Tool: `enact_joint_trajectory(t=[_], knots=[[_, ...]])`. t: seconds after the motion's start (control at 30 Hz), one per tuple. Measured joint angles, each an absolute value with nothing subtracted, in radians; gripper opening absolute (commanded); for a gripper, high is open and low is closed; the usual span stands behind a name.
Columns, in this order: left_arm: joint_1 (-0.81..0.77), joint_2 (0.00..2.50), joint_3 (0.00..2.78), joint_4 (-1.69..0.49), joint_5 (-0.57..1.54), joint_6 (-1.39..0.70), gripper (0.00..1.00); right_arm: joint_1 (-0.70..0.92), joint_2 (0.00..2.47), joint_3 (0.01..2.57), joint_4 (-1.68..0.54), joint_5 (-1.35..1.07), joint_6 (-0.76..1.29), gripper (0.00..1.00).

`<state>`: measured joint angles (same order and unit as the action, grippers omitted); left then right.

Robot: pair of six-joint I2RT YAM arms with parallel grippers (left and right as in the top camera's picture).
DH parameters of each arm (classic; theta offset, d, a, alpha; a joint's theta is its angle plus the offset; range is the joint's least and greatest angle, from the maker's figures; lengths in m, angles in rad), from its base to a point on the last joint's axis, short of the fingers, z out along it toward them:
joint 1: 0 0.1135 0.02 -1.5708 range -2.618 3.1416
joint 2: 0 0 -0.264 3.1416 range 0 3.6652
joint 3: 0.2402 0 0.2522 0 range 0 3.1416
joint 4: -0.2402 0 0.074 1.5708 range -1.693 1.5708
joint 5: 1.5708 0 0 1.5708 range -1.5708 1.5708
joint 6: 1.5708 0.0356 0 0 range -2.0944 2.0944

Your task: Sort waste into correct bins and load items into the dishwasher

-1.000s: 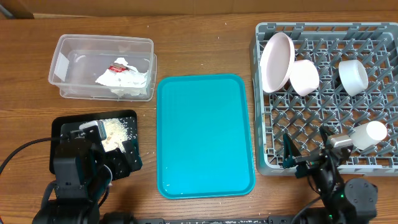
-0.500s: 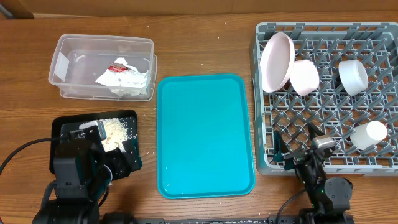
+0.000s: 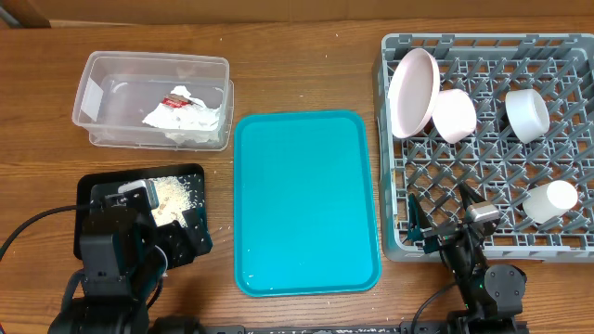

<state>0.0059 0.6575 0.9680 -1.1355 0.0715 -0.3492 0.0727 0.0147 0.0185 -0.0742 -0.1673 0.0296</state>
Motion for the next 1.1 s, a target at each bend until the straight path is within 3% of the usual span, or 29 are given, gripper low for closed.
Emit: enact_joint_trajectory(t=[0.77, 0.9, 1.1], knots=[[0.006, 0.656, 0.966, -1.148, 0.052, -0.343, 1.0, 0.073, 0.015, 0.019, -0.074, -0.167, 0.029, 1.0], [0.006, 0.599, 0.873, -0.991, 0.027, -0.321, 1.0, 0.073, 0.015, 0.019, -0.074, -0.167, 0.03, 1.0], [-0.02, 0.393, 0.568, -0.59, 0.027, -0.253, 1.0, 0.073, 0.015, 0.019, -0.072, -0.167, 0.03, 1.0]])
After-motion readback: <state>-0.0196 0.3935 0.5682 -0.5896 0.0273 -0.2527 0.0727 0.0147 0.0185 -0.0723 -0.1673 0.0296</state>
